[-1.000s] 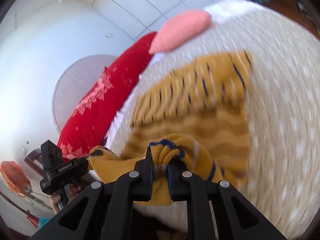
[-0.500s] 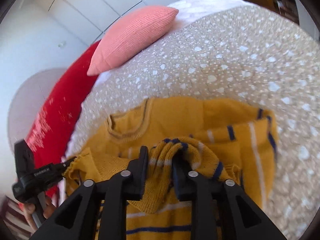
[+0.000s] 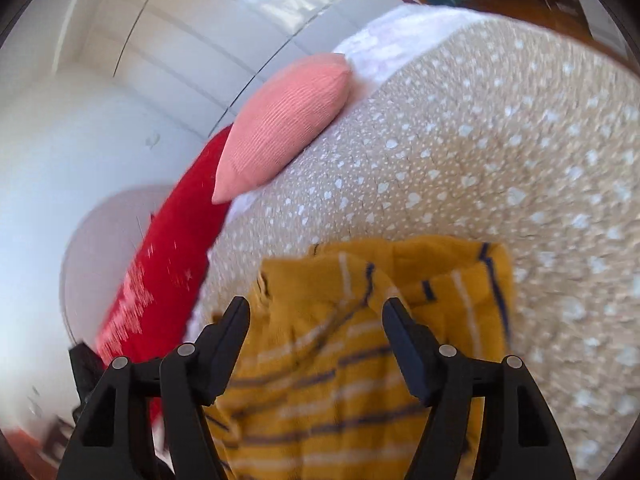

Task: Fold small clothes

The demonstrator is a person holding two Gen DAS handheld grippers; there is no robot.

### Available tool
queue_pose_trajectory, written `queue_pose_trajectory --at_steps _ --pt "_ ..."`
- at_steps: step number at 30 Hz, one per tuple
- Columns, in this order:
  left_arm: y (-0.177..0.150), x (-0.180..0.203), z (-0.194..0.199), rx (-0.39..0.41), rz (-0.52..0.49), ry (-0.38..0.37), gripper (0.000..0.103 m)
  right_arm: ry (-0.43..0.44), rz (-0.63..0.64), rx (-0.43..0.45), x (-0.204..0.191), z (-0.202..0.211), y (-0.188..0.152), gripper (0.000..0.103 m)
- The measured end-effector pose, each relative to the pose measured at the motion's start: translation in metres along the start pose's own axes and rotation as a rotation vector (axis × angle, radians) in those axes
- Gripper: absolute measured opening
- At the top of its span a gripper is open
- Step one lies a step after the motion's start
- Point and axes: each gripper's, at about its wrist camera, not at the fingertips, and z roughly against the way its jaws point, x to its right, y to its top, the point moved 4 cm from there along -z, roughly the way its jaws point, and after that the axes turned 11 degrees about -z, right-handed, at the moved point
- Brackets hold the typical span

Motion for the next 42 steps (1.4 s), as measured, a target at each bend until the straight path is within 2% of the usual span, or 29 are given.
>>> queue_pose_trajectory --at_steps 1,2,3,5,6,7,8,9,10,11,12,13,14,15,17,19,23,27,30,34,35,37,39,40,42 --pt "-0.011 0.002 -0.002 -0.013 -0.028 0.014 0.077 -0.013 0.025 -0.008 -0.001 0.006 -0.008 0.073" --pt "-0.023 0.004 -0.003 -0.026 -0.051 0.015 0.077 -0.018 0.06 -0.023 -0.002 0.014 -0.02 0.068" --pt "-0.031 0.004 -0.005 -0.036 -0.067 0.012 0.077 -0.014 0.088 -0.039 -0.002 0.02 -0.032 0.057" --pt "-0.047 0.0 -0.011 -0.066 -0.101 0.052 0.078 -0.024 0.152 -0.089 0.004 0.031 -0.062 0.046" --pt "-0.051 -0.005 -0.016 -0.082 -0.121 0.089 0.08 -0.025 0.163 -0.109 0.01 0.033 -0.071 0.041" --pt "-0.053 -0.012 -0.023 -0.106 -0.152 0.136 0.088 -0.035 0.165 -0.132 0.02 0.033 -0.08 0.039" --pt "-0.054 -0.019 -0.025 -0.116 -0.15 0.166 0.093 -0.079 0.156 -0.148 0.034 0.032 -0.085 0.034" --pt "-0.052 -0.027 -0.023 -0.116 -0.128 0.191 0.093 -0.154 0.153 -0.145 0.051 0.03 -0.083 0.021" --pt "-0.048 -0.039 -0.017 -0.105 -0.086 0.256 0.092 -0.233 0.163 -0.112 0.065 0.032 -0.077 0.01" --pt "-0.043 -0.052 -0.004 -0.081 -0.048 0.359 0.091 -0.344 0.166 -0.06 0.078 0.037 -0.069 0.006" --pt "-0.039 -0.059 0.006 -0.057 -0.025 0.383 0.091 -0.467 0.155 -0.001 0.089 0.045 -0.061 0.006" --pt "-0.038 -0.066 0.021 -0.035 0.024 0.359 0.091 -0.502 0.127 0.031 0.094 0.054 -0.055 0.007" --pt "-0.04 -0.069 0.034 -0.021 0.059 0.352 0.091 -0.463 0.077 0.052 0.096 0.067 -0.05 0.014" --pt "-0.043 -0.068 0.045 0.0 0.075 0.336 0.091 -0.406 0.053 0.072 0.092 0.081 -0.049 0.014" --pt "-0.051 -0.052 0.069 0.051 0.052 0.267 0.091 -0.367 0.111 0.116 0.073 0.1 -0.051 0.02" --pt "-0.059 -0.029 0.084 0.108 0.026 0.238 0.091 -0.353 0.178 0.136 0.054 0.107 -0.058 0.022" --pt "-0.071 0.013 0.081 0.183 0.026 0.193 0.092 -0.263 0.253 0.068 0.01 0.096 -0.076 0.022" --pt "-0.081 0.033 0.049 0.175 0.06 0.102 0.092 -0.241 0.284 -0.007 -0.031 0.059 -0.083 0.022" --pt "-0.081 0.022 0.034 0.192 0.1 0.08 0.092 -0.281 0.305 -0.043 -0.046 0.017 -0.072 0.022" --pt "-0.073 -0.004 0.036 0.247 0.155 0.088 0.092 -0.384 0.294 -0.055 -0.04 -0.044 -0.038 0.026" --pt "-0.07 -0.014 0.04 0.271 0.167 0.097 0.092 -0.447 0.294 -0.062 -0.033 -0.066 -0.025 0.03" --pt "-0.067 -0.033 0.047 0.297 0.179 0.123 0.092 -0.507 0.282 -0.117 -0.023 -0.098 -0.011 0.031" --pt "-0.066 -0.056 0.058 0.328 0.196 0.154 0.092 -0.539 0.238 -0.104 -0.022 -0.105 0.002 0.029" --pt "-0.066 -0.066 0.063 0.342 0.204 0.17 0.092 -0.538 0.219 -0.077 -0.03 -0.1 0.005 0.03" --pt "-0.069 -0.083 0.071 0.367 0.228 0.2 0.092 -0.428 0.228 -0.012 -0.067 -0.077 -0.005 0.03"
